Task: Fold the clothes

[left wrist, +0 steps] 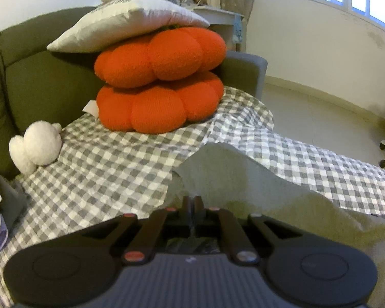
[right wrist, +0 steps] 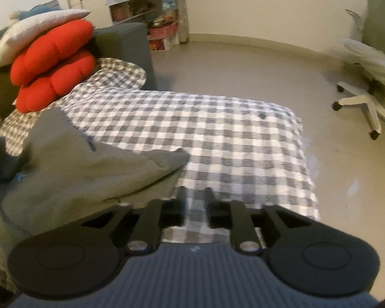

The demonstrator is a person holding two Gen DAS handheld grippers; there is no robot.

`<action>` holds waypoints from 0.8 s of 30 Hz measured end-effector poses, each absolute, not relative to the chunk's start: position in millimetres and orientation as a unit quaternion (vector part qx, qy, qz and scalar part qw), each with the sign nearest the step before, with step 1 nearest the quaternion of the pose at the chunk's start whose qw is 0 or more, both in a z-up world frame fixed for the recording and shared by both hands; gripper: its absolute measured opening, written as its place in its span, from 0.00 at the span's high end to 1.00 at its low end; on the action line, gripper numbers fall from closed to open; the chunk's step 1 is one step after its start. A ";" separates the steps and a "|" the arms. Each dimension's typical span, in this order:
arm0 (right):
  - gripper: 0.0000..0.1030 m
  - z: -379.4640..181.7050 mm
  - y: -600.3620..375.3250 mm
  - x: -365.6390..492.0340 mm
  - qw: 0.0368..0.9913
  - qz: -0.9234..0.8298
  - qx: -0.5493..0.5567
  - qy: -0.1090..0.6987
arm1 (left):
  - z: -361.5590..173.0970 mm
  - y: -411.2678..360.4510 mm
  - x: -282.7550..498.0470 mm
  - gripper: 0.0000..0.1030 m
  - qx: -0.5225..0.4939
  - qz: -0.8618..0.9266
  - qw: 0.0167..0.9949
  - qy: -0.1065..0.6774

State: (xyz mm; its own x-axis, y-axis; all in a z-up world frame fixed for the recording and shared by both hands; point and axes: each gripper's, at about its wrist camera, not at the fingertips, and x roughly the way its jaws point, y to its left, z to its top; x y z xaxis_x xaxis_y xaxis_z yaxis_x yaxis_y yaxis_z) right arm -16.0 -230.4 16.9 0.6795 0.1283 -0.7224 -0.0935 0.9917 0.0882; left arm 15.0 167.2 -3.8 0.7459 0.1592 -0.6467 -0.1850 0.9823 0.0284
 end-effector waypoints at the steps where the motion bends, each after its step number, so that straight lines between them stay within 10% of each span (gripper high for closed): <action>1: 0.52 15.7 -226.1 -13.2 0.916 0.065 0.019 0.394 | -4.3 168.5 16.4 0.92 -0.019 0.093 0.933 0.346; 3: 0.50 13.2 -217.5 -7.6 0.917 0.075 0.013 0.392 | -3.8 170.0 19.5 0.64 -0.020 0.092 0.933 0.346; 8: 0.50 1.8 -208.2 14.0 0.913 0.089 0.021 0.398 | 2.4 171.8 39.9 0.44 -0.013 0.080 0.938 0.336; 24: 0.50 -29.7 -197.2 59.6 0.913 0.140 0.023 0.383 | -45.5 109.0 167.0 0.43 -0.015 0.043 0.903 0.427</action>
